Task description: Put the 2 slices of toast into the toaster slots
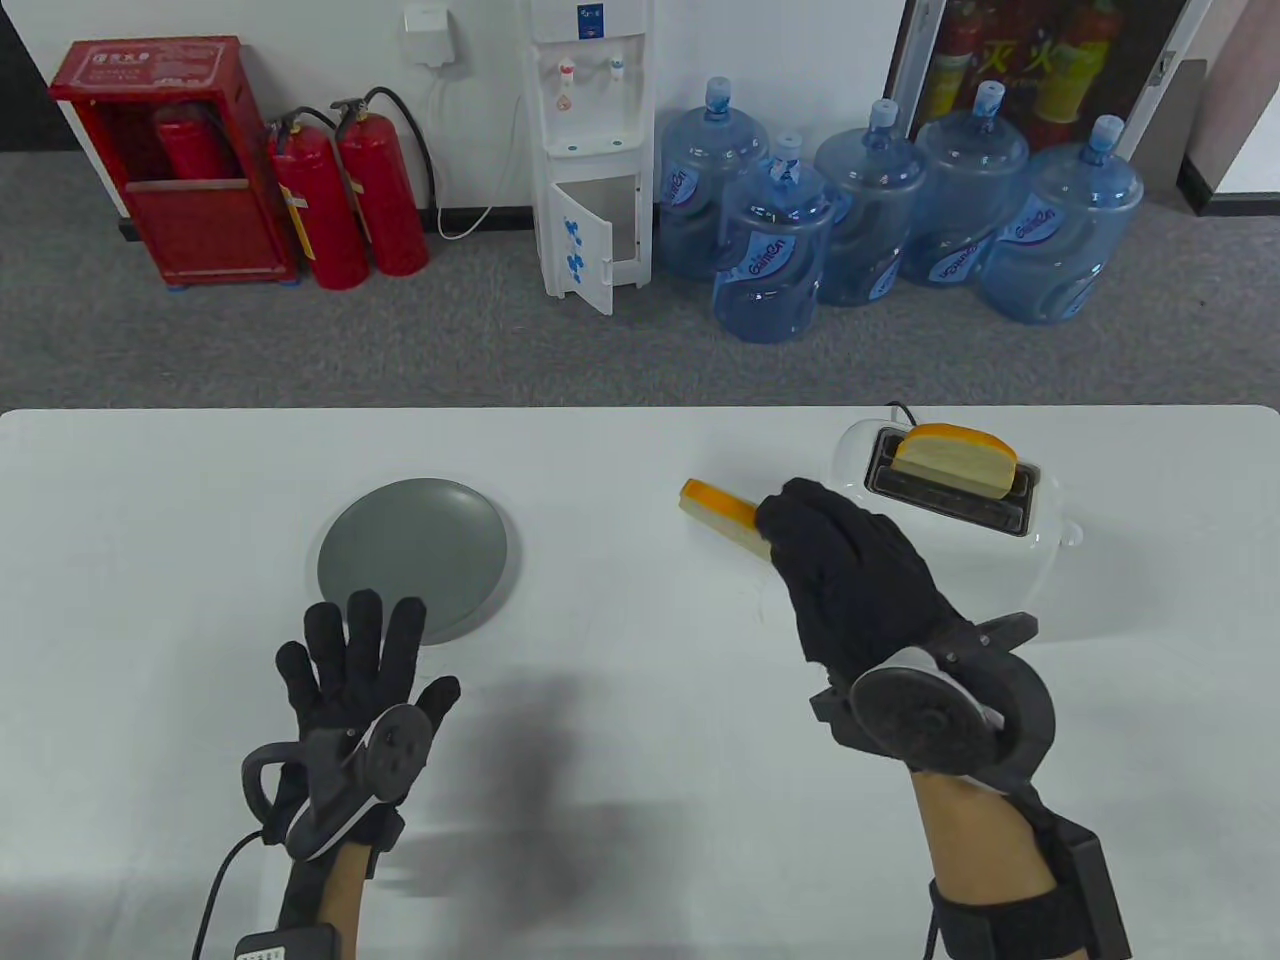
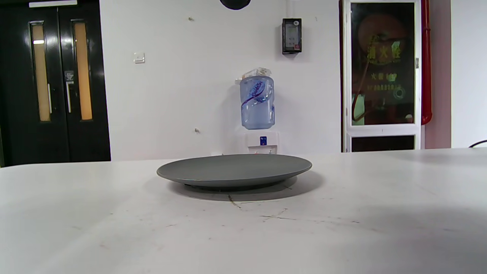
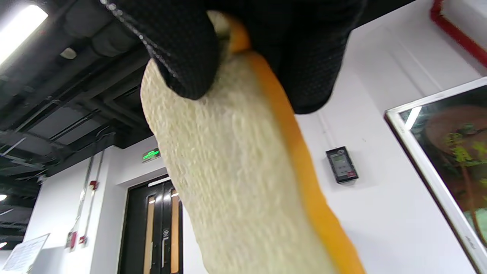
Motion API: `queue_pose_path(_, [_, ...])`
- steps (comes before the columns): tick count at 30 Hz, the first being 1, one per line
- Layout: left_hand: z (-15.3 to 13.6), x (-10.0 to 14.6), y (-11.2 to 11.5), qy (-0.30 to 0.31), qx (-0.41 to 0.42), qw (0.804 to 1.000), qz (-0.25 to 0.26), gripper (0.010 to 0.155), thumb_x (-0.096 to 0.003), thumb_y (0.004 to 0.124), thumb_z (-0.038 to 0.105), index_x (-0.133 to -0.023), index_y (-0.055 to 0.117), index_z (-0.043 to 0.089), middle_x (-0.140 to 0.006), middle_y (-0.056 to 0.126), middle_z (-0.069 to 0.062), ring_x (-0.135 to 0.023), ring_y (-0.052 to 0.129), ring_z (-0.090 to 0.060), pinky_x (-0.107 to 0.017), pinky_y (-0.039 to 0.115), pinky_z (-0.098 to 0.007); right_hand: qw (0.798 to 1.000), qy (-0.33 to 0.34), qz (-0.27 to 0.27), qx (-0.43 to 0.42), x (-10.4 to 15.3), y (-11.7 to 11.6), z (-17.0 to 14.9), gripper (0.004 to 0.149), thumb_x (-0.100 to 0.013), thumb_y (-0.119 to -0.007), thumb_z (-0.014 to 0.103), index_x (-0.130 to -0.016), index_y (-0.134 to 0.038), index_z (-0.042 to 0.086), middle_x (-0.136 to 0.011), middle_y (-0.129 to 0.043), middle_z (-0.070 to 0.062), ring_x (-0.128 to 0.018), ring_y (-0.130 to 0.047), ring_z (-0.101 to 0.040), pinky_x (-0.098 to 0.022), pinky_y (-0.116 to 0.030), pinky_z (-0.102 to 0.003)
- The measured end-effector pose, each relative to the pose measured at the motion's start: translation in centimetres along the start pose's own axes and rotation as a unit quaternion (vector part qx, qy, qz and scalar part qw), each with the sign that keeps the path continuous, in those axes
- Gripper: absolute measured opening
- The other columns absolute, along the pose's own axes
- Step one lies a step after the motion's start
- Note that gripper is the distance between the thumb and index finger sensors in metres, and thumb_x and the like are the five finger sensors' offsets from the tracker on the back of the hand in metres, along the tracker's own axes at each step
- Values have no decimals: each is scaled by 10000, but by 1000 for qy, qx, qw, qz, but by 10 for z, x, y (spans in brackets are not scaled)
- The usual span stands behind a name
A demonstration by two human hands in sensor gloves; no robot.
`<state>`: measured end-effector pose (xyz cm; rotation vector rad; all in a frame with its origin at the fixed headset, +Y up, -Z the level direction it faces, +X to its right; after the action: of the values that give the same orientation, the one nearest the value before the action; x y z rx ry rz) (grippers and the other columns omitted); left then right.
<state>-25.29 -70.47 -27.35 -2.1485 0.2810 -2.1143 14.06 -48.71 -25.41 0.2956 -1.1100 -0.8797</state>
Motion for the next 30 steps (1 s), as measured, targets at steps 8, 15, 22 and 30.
queue_pose_path(8, [-1,0,0,-3,4,1000,0,749,-544,498,673,-1193,257,388,-1280,260,-57,-1156,184,-424,-792,212,-581,995,-96,-2,-15,-16,13,-42,509,-659,-787,230,-1057,-551,442,-1108,-734,17,-939,-960,-232,-751,-816,-491])
queue_pose_path(15, [0,0,1,-2,-1,1000,-5,748,-545,502,673,-1193,256,391,-1281,257,-53,-1156,179,-422,-788,205,-582,988,-154,6,-15,-25,18,-75,504,-668,-758,206,-1049,-547,459,-1141,-695,32,-1018,-888,-269,-803,-745,-528])
queue_pose_path(22, [0,-1,2,-4,2,1000,-9,743,-547,506,669,-1192,263,391,-1279,256,-51,-1154,179,-424,-788,206,-582,979,-205,16,-16,-31,23,-108,503,-670,-741,193,-1049,-558,469,-1164,-676,53,-1067,-831,-291,-832,-699,-545])
queue_pose_path(30, [-1,-3,2,0,-11,1000,-14,744,-545,507,670,-1192,265,392,-1279,251,-49,-1153,172,-424,-788,202,-580,973,-230,24,-11,-29,13,-136,493,-666,-734,191,-1042,-575,467,-1164,-679,59,-1079,-816,-299,-838,-687,-550])
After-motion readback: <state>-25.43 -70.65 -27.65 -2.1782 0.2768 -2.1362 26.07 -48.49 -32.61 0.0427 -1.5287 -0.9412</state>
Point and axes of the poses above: the tracker on the back of each hand, its own z axis roughly to the thumb side, its own x axis roughly from the fingertips to the wrist, y = z × x, the point moved 1 cm from there along -x, roughly from the wrist to the fingertips
